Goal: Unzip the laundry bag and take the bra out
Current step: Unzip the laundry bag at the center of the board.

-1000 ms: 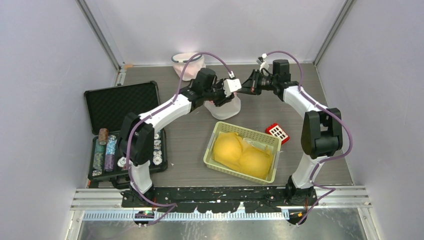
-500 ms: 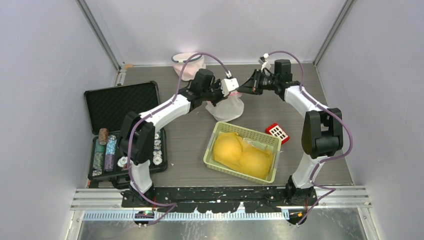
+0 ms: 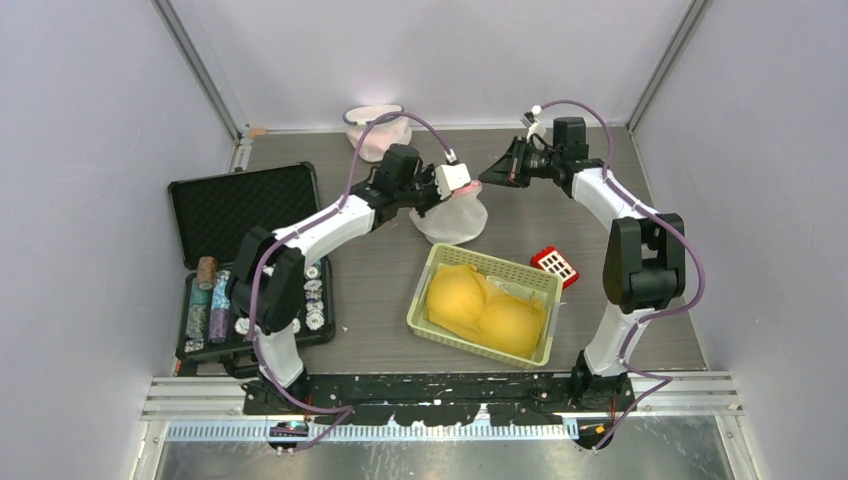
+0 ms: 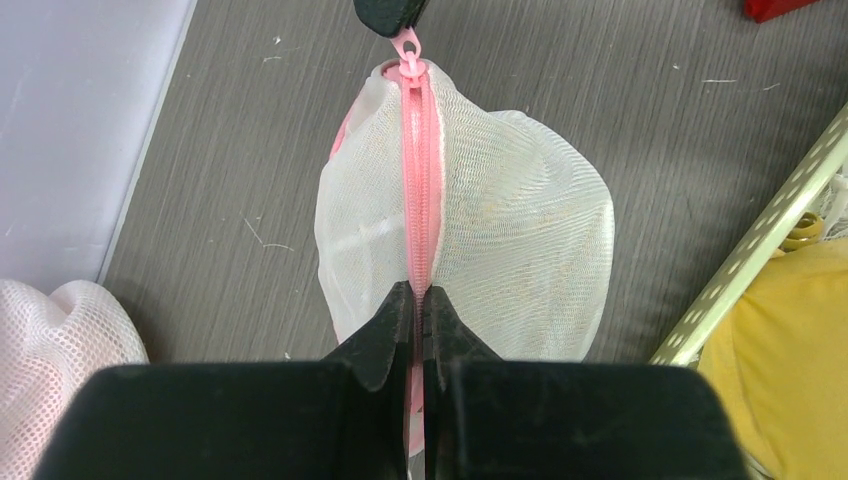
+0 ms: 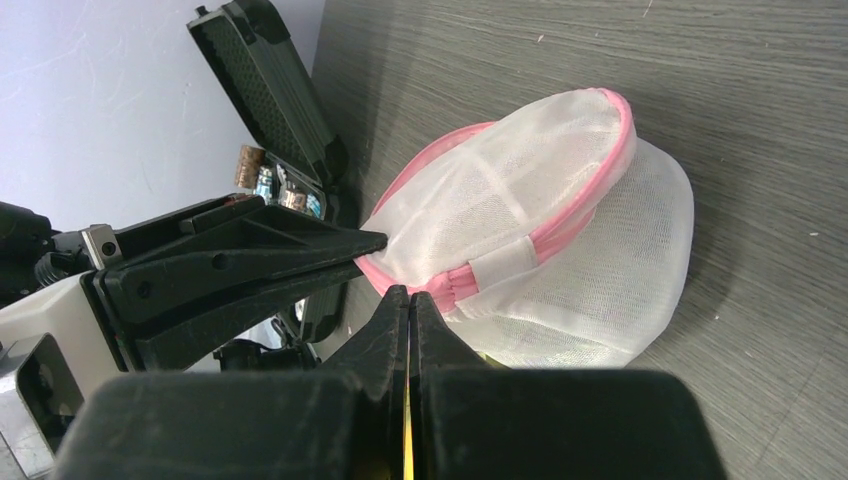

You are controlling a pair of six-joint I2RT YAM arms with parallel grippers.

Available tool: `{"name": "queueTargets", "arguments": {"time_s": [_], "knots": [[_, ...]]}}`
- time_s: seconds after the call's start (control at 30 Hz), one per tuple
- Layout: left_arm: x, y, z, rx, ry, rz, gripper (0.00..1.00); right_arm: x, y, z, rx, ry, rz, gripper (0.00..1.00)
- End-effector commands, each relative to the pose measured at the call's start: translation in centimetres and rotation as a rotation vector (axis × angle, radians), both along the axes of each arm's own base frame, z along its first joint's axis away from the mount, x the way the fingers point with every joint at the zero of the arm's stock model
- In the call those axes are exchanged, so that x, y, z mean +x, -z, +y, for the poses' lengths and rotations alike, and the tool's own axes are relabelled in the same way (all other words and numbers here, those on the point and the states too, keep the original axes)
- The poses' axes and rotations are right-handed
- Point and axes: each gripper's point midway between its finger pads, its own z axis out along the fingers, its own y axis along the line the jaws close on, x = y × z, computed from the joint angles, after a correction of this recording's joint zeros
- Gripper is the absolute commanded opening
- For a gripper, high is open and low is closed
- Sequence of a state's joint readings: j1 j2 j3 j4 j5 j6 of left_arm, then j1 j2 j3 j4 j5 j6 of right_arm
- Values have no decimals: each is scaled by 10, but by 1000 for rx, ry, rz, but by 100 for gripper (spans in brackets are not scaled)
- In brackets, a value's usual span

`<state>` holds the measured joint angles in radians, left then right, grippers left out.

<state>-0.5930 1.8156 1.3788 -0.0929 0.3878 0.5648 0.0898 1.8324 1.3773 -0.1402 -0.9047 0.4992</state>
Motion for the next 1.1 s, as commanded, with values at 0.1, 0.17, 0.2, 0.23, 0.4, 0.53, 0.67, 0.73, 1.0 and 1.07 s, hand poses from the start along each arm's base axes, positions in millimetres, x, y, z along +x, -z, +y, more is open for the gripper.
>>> {"name": "queueTargets", "arguments": {"time_s": [0.1,0.17,0.2,0.23,0.4,0.53,0.67,0.73,1.0,1.07], "knots": [[4,-4,23,37,-35,-31,0,5,-15,-6,-22,-9,-85,1],[4,-2,25,45,-31,-33,0,6,-9,-8,-46,-4,-83,1],[3,-1,25,48,-25,-35,0,7,-6,-10,-56,-1,-80,1],[1,2,25,54,-13,-36,0,7,-3,-11,-66,-2,-82,1],[-7,8,26,71,31,-38,0,9,12,-17,-117,4,-69,1],[-9,15,27,84,35,-27,0,11,24,-20,-146,10,-49,1],[10,14,20,57,-23,-21,0,20,26,-14,-138,8,-49,1],[34,3,14,32,-84,-37,0,30,21,-10,-135,5,-68,1],[87,-21,13,28,-152,-162,0,79,-16,-5,-130,31,-183,1],[95,-32,17,15,-167,-170,0,86,-26,-4,-119,36,-201,1]]}}
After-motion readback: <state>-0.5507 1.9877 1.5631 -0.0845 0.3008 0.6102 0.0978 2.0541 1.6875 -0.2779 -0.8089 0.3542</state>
